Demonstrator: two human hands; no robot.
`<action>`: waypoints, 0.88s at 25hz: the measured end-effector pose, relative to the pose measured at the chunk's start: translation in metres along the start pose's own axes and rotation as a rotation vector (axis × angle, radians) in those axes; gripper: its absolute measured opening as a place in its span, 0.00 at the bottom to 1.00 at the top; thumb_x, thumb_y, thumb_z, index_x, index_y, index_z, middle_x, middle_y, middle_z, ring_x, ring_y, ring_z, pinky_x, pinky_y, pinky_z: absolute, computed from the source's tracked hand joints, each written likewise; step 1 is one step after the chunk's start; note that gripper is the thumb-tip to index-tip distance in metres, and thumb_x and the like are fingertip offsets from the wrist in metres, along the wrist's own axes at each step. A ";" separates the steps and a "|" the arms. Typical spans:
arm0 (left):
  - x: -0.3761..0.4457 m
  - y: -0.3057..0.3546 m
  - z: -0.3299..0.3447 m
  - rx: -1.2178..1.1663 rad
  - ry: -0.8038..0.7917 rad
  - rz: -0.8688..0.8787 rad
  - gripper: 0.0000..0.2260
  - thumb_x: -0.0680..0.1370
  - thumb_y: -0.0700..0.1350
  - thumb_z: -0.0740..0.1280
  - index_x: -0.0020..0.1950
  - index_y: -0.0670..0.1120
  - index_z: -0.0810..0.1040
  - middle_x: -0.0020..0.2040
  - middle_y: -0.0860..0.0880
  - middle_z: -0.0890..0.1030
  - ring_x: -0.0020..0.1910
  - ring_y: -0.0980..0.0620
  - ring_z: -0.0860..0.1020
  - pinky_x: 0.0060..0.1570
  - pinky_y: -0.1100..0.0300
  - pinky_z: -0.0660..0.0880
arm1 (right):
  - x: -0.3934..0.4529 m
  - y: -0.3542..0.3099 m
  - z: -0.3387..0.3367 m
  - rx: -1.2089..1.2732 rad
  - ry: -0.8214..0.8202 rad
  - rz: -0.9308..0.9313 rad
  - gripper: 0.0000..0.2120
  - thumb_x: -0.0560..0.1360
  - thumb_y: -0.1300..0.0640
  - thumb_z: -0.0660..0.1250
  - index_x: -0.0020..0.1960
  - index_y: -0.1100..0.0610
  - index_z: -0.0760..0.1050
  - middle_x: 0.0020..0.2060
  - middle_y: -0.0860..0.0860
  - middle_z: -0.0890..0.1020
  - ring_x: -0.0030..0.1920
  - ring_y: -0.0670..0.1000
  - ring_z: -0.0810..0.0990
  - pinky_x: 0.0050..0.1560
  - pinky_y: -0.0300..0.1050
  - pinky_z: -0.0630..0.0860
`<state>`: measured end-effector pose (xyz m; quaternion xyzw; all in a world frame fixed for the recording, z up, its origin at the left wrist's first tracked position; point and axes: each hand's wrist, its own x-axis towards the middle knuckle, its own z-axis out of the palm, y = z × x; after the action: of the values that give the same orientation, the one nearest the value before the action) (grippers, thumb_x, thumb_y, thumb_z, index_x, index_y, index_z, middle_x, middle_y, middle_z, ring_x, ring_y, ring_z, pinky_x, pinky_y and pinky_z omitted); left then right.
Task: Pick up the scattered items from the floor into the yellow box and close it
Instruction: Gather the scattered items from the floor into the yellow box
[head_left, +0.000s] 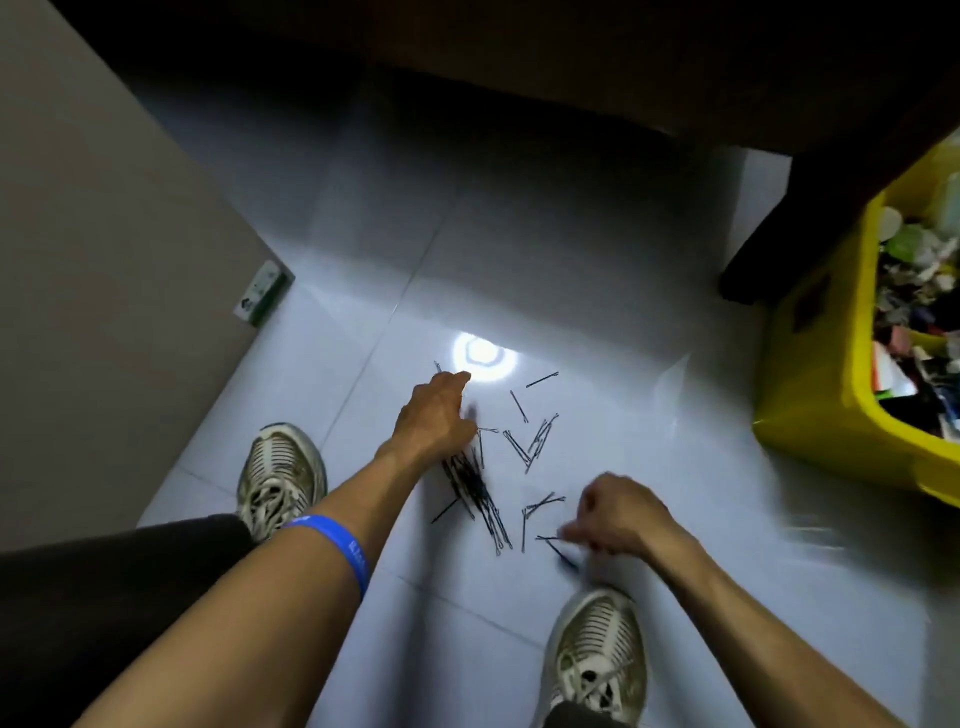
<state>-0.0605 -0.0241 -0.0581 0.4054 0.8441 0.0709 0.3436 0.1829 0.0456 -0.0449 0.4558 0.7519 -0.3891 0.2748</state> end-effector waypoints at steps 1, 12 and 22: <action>0.011 -0.008 0.000 0.051 0.002 0.011 0.31 0.76 0.46 0.66 0.78 0.50 0.59 0.78 0.47 0.59 0.75 0.43 0.60 0.70 0.47 0.65 | 0.004 0.005 0.018 -0.230 -0.008 0.014 0.17 0.61 0.45 0.73 0.44 0.55 0.80 0.40 0.51 0.84 0.42 0.52 0.83 0.38 0.40 0.74; 0.012 -0.032 0.057 -0.191 0.196 0.146 0.08 0.78 0.44 0.63 0.55 0.47 0.78 0.50 0.49 0.77 0.51 0.48 0.74 0.47 0.57 0.73 | 0.067 -0.036 0.061 -0.075 0.328 -0.233 0.09 0.72 0.48 0.61 0.37 0.52 0.68 0.34 0.50 0.80 0.38 0.56 0.79 0.34 0.44 0.66; -0.004 -0.035 0.057 -0.216 0.173 -0.069 0.18 0.72 0.39 0.62 0.61 0.48 0.77 0.58 0.49 0.74 0.59 0.45 0.72 0.55 0.56 0.72 | 0.121 -0.049 0.000 -0.143 0.398 -0.254 0.10 0.74 0.51 0.65 0.54 0.53 0.73 0.52 0.52 0.75 0.52 0.57 0.74 0.46 0.48 0.71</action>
<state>-0.0445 -0.0597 -0.1130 0.3293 0.8715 0.1841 0.3135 0.0861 0.0884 -0.1215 0.4048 0.8681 -0.2686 0.1018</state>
